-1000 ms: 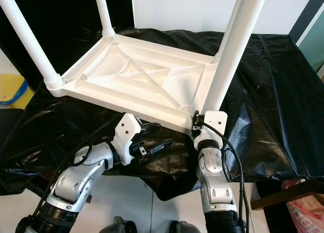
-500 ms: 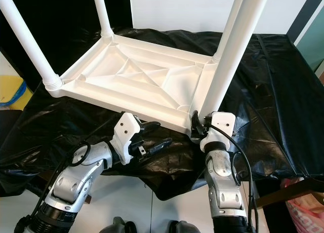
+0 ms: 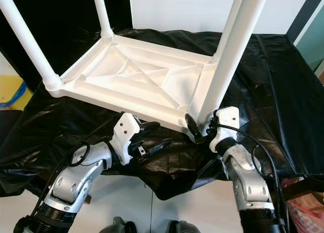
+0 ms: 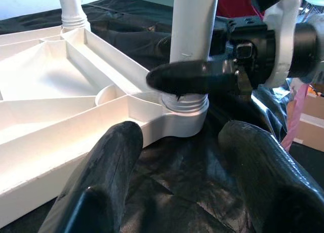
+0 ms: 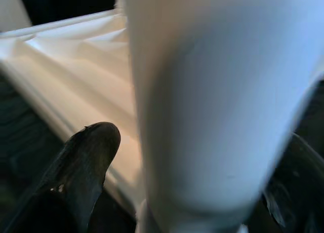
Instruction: Building children table
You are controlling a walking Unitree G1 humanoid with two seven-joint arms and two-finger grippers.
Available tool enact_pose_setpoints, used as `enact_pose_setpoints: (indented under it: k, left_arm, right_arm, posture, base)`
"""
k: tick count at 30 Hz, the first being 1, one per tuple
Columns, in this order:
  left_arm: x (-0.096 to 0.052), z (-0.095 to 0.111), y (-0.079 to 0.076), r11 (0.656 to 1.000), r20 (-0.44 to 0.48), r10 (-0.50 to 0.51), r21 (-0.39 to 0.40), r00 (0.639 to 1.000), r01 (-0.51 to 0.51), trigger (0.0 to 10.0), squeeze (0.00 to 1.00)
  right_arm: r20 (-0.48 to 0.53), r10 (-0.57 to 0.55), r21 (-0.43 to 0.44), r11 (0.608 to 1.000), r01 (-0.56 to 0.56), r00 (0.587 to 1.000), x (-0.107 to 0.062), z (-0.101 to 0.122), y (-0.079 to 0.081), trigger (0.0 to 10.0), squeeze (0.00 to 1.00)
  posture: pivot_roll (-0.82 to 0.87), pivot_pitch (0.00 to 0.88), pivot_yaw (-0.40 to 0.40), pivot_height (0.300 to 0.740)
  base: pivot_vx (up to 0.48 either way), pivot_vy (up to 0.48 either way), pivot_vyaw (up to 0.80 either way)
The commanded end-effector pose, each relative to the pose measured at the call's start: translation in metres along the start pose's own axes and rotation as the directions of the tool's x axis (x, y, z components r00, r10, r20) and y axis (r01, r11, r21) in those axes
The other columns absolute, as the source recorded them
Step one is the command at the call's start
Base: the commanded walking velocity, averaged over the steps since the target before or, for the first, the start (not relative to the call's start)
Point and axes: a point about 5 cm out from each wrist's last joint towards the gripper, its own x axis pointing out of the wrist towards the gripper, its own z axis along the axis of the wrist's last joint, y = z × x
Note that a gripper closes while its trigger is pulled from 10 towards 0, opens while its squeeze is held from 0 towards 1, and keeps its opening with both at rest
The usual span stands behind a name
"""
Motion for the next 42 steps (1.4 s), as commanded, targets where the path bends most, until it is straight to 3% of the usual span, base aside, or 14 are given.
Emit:
enact_pose_setpoints:
  k: [1, 6, 7, 8, 18, 19, 27, 31, 37, 38, 39, 42]
  left_arm:
    - [-0.002, 0.0, 0.001, 0.999, -0.007, 0.051, -0.002, 0.999, -0.051, 10.0, 0.0]
    - [-0.002, 0.001, 0.001, 0.999, -0.008, 0.053, 0.001, 0.999, -0.053, 10.0, 0.0]
    - [-0.002, 0.001, 0.002, 0.999, -0.008, 0.054, 0.002, 0.999, -0.054, 10.0, 0.0]
    - [-0.002, 0.001, 0.002, 0.999, -0.008, 0.055, 0.003, 0.998, -0.055, 10.0, 0.0]
    - [-0.002, 0.002, 0.002, 0.998, -0.006, 0.061, 0.004, 0.998, -0.061, 10.0, 0.0]
    - [-0.002, 0.002, 0.002, 0.998, -0.006, 0.061, 0.002, 0.998, -0.061, 10.0, 0.0]
    - [-0.002, 0.002, 0.001, 0.998, -0.005, 0.057, 0.0, 0.998, -0.057, 10.0, 0.0]
    - [-0.002, 0.002, 0.001, 0.999, -0.005, 0.053, -0.002, 0.999, -0.053, 10.0, 0.0]
    - [-0.002, 0.002, 0.0, 0.999, -0.006, 0.052, -0.005, 0.999, -0.052, 10.0, 0.0]
    - [-0.002, 0.002, 0.0, 0.999, -0.006, 0.052, -0.006, 0.999, -0.052, 10.0, 0.0]
    - [-0.002, 0.002, -0.001, 0.999, -0.006, 0.054, -0.009, 0.999, -0.054, 10.0, 0.0]
    - [-0.002, 0.002, -0.001, 0.998, -0.007, 0.056, -0.01, 0.998, -0.056, 10.0, 0.0]
  right_arm:
    - [-0.031, 0.033, -0.001, 0.999, -0.033, 0.999, 0.001, -0.007, -0.002, 10.0, 0.0]
    - [-0.037, 0.073, -0.022, 0.997, -0.074, 0.997, 0.01, -0.008, -0.004, 10.0, 0.0]
    - [-0.037, 0.084, -0.023, 0.996, -0.085, 0.996, 0.011, -0.008, -0.004, 3.5, 0.0]
    - [-0.039, 0.095, -0.027, 0.995, -0.097, 0.995, 0.013, -0.008, -0.004, 0.0, 0.0]
    - [-0.043, 0.114, -0.014, 0.993, -0.115, 0.993, 0.009, -0.011, -0.006, 0.0, 0.0]
    - [-0.043, 0.099, -0.013, 0.995, -0.1, 0.994, 0.008, -0.013, -0.007, 10.0, 0.0]
    - [-0.035, 0.036, -0.007, 0.999, -0.036, 0.999, 0.007, -0.012, -0.008, 10.0, 0.0]
    - [-0.045, -0.126, 0.008, 0.992, 0.127, 0.991, 0.007, -0.013, -0.005, 10.0, 0.0]
    - [-0.05, -0.208, 0.014, 0.978, 0.209, 0.977, 0.008, -0.014, 0.0, 10.0, 0.0]
    - [-0.064, -0.288, 0.023, 0.957, 0.29, 0.955, 0.008, -0.016, 0.004, 10.0, 0.0]
    - [-0.095, -0.435, 0.044, 0.897, 0.441, 0.895, 0.007, -0.022, 0.012, 10.0, 0.0]
    - [-0.122, -0.503, 0.059, 0.857, 0.512, 0.856, 0.007, -0.027, 0.022, 10.0, 0.0]
  posture:
    - [-0.05, 0.123, -0.031, 0.74]
    - [-0.04, 0.122, -0.027, 0.74]
    - [-0.04, 0.121, -0.027, 0.74]
    - [-0.04, 0.121, -0.027, 0.74]
    - [-0.04, 0.127, -0.028, 0.74]
    - [-0.04, 0.13, -0.027, 0.74]
    - [-0.05, 0.134, -0.024, 0.74]
    - [-0.05, 0.138, -0.025, 0.74]
    - [-0.05, 0.141, -0.026, 0.74]
    - [-0.04, 0.143, -0.029, 0.74]
    - [-0.04, 0.143, -0.031, 0.74]
    - [-0.04, 0.142, -0.033, 0.74]
  base:
    - [0.0, 0.0, 0.0]
    - [0.0, 0.0, 0.0]
    - [0.0, 0.0, 0.0]
    - [0.0, 0.0, 0.0]
    - [0.0, 0.0, 0.0]
    - [0.0, 0.0, 0.0]
    - [0.0, 0.0, 0.0]
    - [0.0, 0.0, 0.0]
    - [0.0, 0.0, 0.0]
    - [0.0, 0.0, 0.0]
    - [0.0, 0.0, 0.0]
    - [0.0, 0.0, 0.0]
